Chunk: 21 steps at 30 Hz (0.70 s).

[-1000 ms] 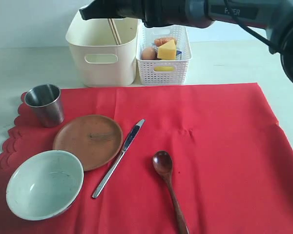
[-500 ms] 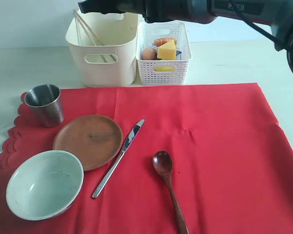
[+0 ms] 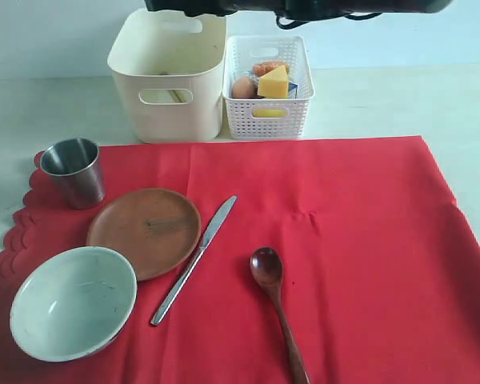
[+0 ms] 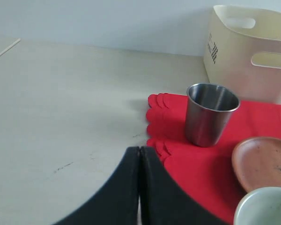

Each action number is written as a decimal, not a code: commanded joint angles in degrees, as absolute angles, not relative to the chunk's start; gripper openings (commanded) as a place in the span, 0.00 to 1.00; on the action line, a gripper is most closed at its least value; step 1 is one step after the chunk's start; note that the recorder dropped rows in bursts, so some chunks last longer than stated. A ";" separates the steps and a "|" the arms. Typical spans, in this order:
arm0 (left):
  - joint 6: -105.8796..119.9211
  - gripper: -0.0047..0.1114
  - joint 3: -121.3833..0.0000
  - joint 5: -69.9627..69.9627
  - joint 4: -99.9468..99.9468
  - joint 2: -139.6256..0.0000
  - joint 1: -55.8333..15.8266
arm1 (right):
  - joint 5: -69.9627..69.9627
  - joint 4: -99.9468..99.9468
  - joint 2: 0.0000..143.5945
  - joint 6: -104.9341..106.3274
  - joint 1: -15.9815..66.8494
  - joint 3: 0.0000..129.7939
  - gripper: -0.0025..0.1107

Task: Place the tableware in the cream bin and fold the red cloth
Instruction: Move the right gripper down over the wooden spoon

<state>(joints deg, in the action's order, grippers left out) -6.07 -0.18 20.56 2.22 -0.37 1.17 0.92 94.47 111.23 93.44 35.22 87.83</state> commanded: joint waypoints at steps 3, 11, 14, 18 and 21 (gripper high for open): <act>-6.22 0.04 0.00 20.19 2.39 0.00 1.16 | 0.96 94.03 100.63 96.25 35.35 75.97 0.40; -6.22 0.04 0.00 20.19 2.39 0.00 1.16 | -7.83 93.80 95.13 97.25 35.35 68.97 0.31; -6.22 0.04 0.00 20.19 2.39 0.00 1.16 | -22.61 89.97 95.60 92.20 35.35 68.97 0.23; -6.22 0.04 0.00 20.19 2.39 0.00 1.16 | -31.18 81.89 96.32 82.46 35.35 70.91 0.17; -6.22 0.04 0.00 20.19 2.39 0.00 1.16 | -33.14 67.33 96.70 67.20 35.35 72.78 0.16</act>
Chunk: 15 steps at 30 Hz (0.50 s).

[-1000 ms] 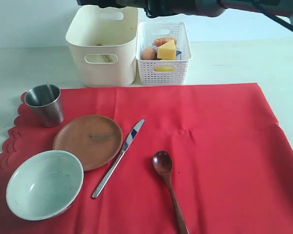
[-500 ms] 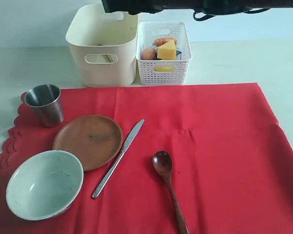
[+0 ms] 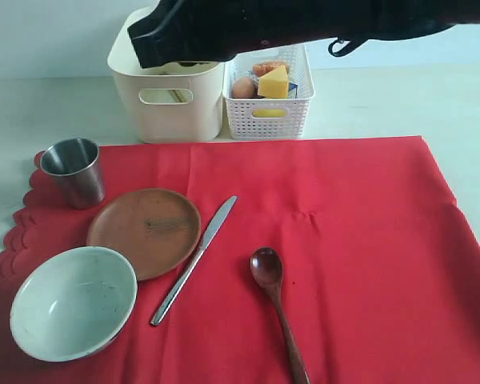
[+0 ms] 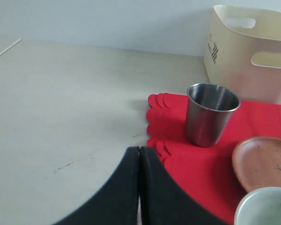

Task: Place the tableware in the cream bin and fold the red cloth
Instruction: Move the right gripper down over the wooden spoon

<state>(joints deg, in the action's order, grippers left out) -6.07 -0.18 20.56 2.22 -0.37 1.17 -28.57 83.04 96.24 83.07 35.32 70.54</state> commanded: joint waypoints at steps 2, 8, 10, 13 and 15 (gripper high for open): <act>-6.22 0.04 0.00 20.19 2.39 0.00 1.16 | -35.32 55.45 96.84 56.19 35.35 73.68 0.16; -6.22 0.04 0.00 20.19 2.39 0.00 1.16 | -40.98 33.42 96.84 35.96 35.35 74.07 0.16; -6.22 0.04 0.00 20.19 2.39 0.00 1.16 | -42.53 30.17 96.84 32.16 35.35 74.07 0.16; -6.22 0.04 0.00 20.19 2.39 0.00 1.16 | -45.41 27.32 96.84 29.31 35.35 74.07 0.16; -6.22 0.04 0.00 20.19 2.39 0.00 1.16 | -47.49 25.77 96.84 26.70 35.35 74.07 0.16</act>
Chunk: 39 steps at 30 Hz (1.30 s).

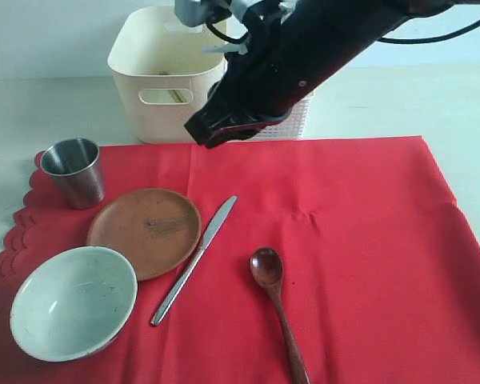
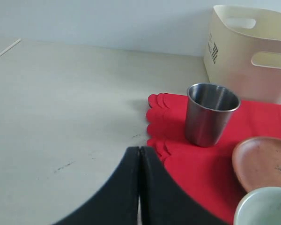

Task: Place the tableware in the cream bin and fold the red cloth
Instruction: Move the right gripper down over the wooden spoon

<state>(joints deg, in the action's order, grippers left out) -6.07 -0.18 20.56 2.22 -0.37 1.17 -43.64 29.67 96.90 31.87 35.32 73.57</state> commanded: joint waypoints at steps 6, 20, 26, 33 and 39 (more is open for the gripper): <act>-6.22 0.04 0.00 20.19 2.39 0.00 1.16 | -52.06 17.44 96.84 15.80 35.35 74.07 0.16; -6.22 0.04 0.00 20.19 2.39 0.00 1.16 | -46.29 8.59 96.84 1.66 37.23 63.42 0.16; -6.22 0.04 0.00 20.19 2.39 0.00 1.16 | -44.25 -2.66 96.84 -8.95 44.71 60.34 0.16; -6.22 0.04 0.00 20.19 2.39 0.00 1.16 | -44.85 -4.11 97.68 -10.52 49.33 60.21 0.19; -6.22 0.04 0.00 20.19 2.39 0.00 1.16 | -45.61 -4.97 102.12 -10.52 49.33 60.21 0.39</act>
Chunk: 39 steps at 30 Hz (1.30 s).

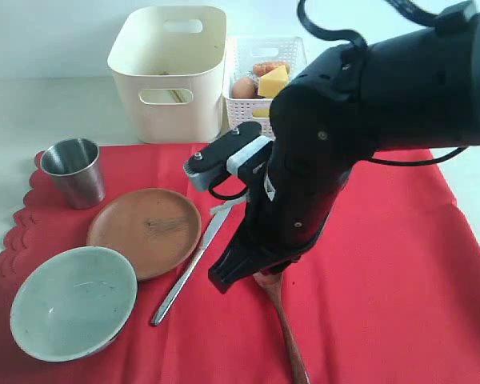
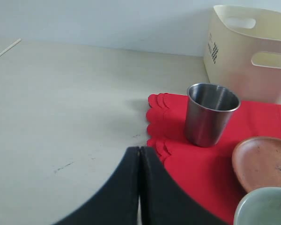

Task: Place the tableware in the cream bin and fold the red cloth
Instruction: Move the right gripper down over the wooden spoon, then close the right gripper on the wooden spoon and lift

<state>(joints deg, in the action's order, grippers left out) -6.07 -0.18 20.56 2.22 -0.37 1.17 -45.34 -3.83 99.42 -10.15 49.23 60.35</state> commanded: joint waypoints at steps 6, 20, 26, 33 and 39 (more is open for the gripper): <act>-6.22 0.04 0.00 20.19 2.39 0.00 1.16 | -46.08 -4.97 105.96 -9.93 49.33 60.21 0.42; -6.22 0.04 0.00 20.19 2.39 0.00 1.16 | -43.68 2.03 107.07 0.00 49.33 55.83 0.42; -6.22 0.04 0.00 20.19 2.39 0.00 1.16 | -38.59 3.07 107.07 0.00 49.33 52.42 0.42; -6.22 0.04 0.00 20.19 2.39 0.00 1.16 | -36.16 4.61 107.07 0.00 49.33 52.42 0.42; -6.22 0.04 0.00 20.19 2.39 0.00 1.16 | -35.57 4.61 107.07 0.00 49.33 52.33 0.37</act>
<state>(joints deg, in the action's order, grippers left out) -6.07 -0.18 20.56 2.22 -0.37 1.17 -37.39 4.33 106.94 -0.63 49.23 52.84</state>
